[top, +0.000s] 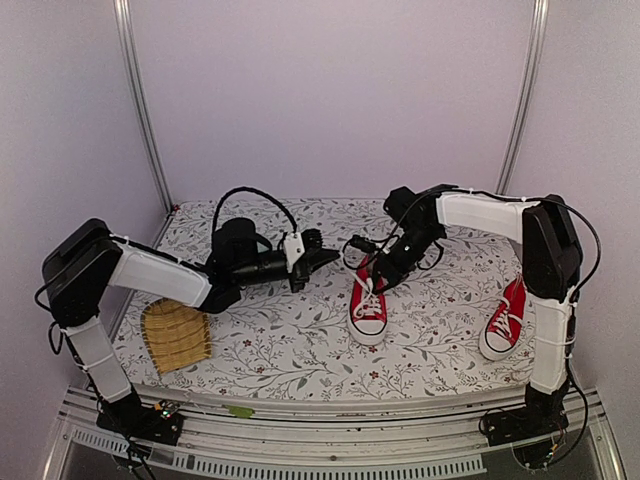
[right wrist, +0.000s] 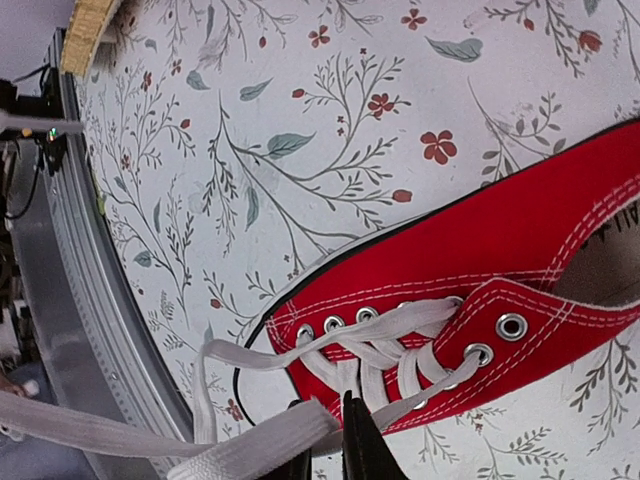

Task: Tie the shoes
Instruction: Cross the shoelace with the shoelace.

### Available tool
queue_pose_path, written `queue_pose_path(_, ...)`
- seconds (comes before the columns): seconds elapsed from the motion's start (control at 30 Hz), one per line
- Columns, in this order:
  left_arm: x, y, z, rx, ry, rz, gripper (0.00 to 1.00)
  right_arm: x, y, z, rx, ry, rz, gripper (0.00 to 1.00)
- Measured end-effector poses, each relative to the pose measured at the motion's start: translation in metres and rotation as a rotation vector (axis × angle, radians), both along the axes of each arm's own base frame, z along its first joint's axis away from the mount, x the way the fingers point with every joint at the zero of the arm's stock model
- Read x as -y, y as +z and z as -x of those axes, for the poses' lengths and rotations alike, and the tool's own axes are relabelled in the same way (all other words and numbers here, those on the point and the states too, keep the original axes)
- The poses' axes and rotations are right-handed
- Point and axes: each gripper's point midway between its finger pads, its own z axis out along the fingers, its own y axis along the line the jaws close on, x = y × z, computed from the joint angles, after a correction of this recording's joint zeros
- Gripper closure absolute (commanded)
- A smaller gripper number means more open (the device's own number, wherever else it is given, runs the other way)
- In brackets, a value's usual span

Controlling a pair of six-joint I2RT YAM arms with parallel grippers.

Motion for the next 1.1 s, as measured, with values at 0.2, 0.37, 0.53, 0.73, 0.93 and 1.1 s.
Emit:
queue_pose_path(0.2,0.0,-0.022,-0.008,-0.034,0.035,-0.036,1.0,0.004,-0.005,-0.003,0.036,0.014,0.036,0.61)
queue_pose_path(0.37,-0.001,-0.026,-0.013,-0.038,0.064,-0.042,1.0,0.013,-0.006,-0.018,0.072,-0.036,0.067,0.67)
queue_pose_path(0.53,-0.006,-0.033,-0.023,-0.047,0.127,-0.04,1.0,0.028,0.008,-0.026,0.159,-0.146,0.058,0.73)
queue_pose_path(0.73,-0.014,-0.036,-0.028,-0.054,0.174,-0.027,1.0,0.038,0.032,0.015,0.211,-0.258,-0.066,0.78)
queue_pose_path(0.93,-0.018,-0.035,-0.03,-0.061,0.19,-0.012,1.0,0.004,0.016,0.035,0.202,-0.27,-0.18,0.85)
queue_pose_path(1.1,-0.018,-0.033,-0.03,-0.062,0.19,-0.001,1.0,-0.006,-0.01,0.038,0.161,-0.294,-0.179,0.9)
